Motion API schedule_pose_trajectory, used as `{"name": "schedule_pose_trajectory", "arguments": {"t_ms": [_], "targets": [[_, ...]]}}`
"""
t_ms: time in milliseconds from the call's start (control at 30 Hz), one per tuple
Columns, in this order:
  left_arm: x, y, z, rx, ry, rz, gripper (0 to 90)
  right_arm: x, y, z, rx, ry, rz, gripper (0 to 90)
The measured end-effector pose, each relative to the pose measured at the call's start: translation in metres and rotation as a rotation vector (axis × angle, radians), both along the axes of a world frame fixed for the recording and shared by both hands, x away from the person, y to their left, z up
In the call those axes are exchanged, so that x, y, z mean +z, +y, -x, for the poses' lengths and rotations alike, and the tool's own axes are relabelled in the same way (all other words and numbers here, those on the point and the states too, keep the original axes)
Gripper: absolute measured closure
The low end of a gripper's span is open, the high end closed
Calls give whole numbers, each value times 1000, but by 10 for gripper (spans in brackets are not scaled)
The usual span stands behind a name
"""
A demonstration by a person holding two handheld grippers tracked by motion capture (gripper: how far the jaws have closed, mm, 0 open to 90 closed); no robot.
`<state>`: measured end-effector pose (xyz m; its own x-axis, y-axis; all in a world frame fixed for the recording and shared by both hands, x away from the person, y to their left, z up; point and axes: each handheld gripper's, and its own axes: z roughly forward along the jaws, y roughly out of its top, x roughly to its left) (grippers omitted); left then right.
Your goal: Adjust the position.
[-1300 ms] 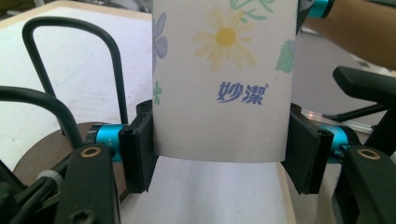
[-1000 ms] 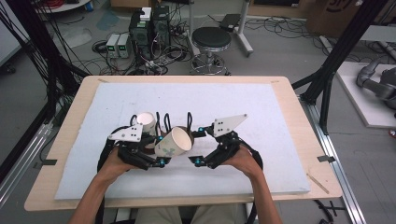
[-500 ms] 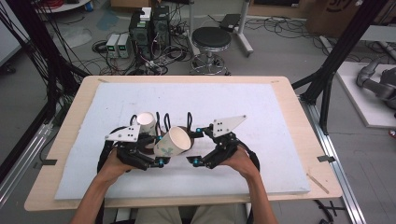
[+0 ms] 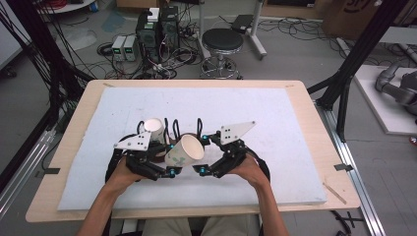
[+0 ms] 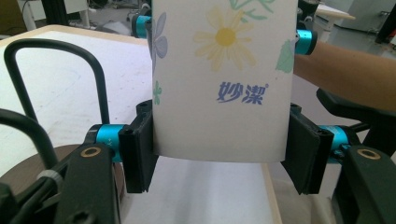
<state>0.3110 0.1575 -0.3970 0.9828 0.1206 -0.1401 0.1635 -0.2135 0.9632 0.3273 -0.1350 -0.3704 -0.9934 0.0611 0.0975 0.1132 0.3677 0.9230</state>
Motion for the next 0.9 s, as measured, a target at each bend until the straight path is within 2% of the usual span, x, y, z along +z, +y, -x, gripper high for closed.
{"name": "schedule_pose_trajectory", "arguments": {"t_ms": [533, 900], "targets": [[2, -9, 0, -25, -11, 3, 361, 0, 7, -1, 25, 2, -25, 158], [2, -14, 1, -38, -13, -18, 361, -1, 12, -1, 37, 4, -34, 162]]}}
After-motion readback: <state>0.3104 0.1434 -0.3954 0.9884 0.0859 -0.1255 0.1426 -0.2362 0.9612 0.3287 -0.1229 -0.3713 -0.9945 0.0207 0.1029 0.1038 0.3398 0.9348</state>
